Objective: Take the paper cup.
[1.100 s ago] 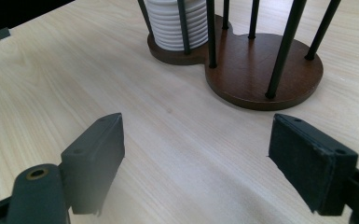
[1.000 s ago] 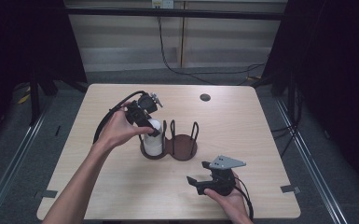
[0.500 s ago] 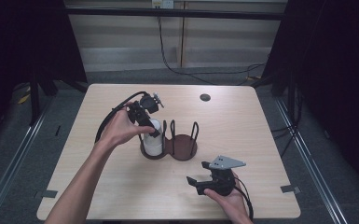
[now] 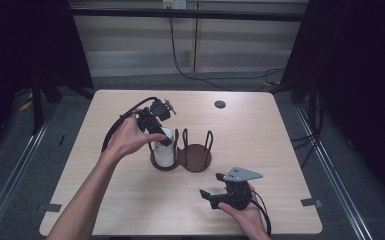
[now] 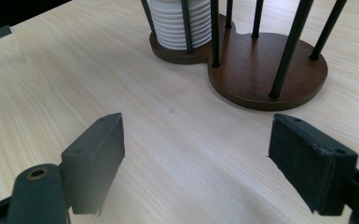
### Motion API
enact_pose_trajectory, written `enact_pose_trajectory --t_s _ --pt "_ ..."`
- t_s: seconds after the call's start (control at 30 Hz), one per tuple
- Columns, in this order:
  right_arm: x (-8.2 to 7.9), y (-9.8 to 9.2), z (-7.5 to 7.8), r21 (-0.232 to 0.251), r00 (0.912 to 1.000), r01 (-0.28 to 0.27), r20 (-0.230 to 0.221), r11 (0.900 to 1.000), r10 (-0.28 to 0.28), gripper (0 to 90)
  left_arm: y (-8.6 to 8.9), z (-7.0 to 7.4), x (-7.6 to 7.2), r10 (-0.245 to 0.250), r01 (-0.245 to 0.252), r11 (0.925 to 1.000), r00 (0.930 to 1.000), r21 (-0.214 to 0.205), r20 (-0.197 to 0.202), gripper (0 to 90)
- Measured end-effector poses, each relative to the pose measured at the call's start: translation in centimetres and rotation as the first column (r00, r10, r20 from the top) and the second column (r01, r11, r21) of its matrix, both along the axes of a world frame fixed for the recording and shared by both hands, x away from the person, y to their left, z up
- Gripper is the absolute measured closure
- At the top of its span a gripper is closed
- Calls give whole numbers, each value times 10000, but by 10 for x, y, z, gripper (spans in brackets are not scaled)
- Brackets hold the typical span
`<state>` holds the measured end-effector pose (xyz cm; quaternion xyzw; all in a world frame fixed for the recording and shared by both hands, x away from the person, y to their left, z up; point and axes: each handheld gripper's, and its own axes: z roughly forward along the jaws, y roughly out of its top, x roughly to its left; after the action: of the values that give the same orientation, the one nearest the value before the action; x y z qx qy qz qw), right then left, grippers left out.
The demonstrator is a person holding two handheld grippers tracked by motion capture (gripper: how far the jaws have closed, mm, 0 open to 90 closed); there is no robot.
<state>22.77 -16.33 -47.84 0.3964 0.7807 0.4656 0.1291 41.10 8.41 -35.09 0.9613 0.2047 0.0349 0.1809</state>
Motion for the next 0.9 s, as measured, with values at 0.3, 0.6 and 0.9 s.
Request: enact_pose_trajectory --t_s 0.3,0.6,0.9 --pt "0 -1 0 -11 10000 29 3 10000 -29 176 3 8 -2 -84 84 10000 10000 -36 -6 358" --pt "1 0 0 28 10000 5 -3 10000 -5 176 10 17 -3 112 -108 9986 9999 -526 80 365" --pt "0 1 0 46 10000 -17 -23 10000 17 175 14 29 -3 -16 21 9979 10000 -640 71 374"
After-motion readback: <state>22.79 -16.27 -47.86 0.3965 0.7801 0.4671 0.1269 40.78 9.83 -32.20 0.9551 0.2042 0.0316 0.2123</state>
